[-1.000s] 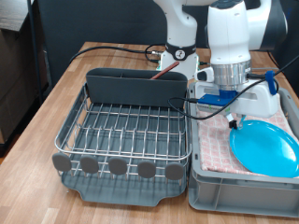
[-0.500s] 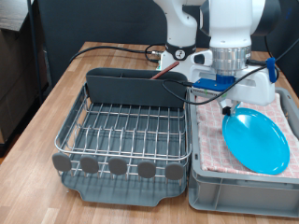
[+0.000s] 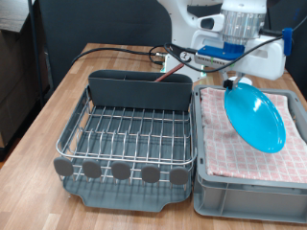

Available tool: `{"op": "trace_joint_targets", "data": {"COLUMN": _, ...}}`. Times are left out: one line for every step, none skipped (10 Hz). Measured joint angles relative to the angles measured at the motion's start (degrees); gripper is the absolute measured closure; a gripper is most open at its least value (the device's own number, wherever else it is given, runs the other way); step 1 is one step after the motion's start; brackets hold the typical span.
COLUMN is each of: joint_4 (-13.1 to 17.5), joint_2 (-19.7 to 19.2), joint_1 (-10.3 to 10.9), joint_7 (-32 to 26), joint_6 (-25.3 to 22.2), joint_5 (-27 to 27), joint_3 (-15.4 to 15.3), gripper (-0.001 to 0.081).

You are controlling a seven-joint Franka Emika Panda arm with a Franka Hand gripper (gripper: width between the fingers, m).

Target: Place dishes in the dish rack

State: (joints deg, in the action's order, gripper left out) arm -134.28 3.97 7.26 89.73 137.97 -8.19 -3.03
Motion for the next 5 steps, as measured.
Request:
{"op": "trace_joint_targets", "data": {"joint_4": 1.6, "joint_2": 1.0, "joint_1": 0.0, "joint_7": -2.4, "joint_6": -4.3, "joint_5": -0.1, "joint_3": 0.0, "gripper": 0.0789}}
{"op": "trace_joint_targets", "data": {"joint_4": 2.9, "joint_2": 1.2, "joint_1": 0.0, "joint_7": -4.6, "joint_6": -7.7, "joint_5": -0.1, "joint_3": -0.1, "gripper": 0.0789}}
{"op": "trace_joint_targets", "data": {"joint_4": 2.8, "joint_2": 1.1, "joint_1": 0.0, "joint_7": -4.0, "joint_6": -6.9, "joint_5": 0.0, "joint_3": -0.1, "gripper": 0.0789}}
{"op": "trace_joint_targets", "data": {"joint_4": 2.7, "joint_2": 0.9, "joint_1": 0.0, "joint_7": -2.6, "joint_6": -5.8, "joint_5": -1.8, "joint_3": -0.1, "gripper": 0.0789}}
{"op": "trace_joint_targets", "data": {"joint_4": 3.1, "joint_2": 0.9, "joint_1": 0.0, "joint_7": -0.9, "joint_6": -6.7, "joint_5": -4.9, "joint_3": -0.1, "gripper": 0.0789}}
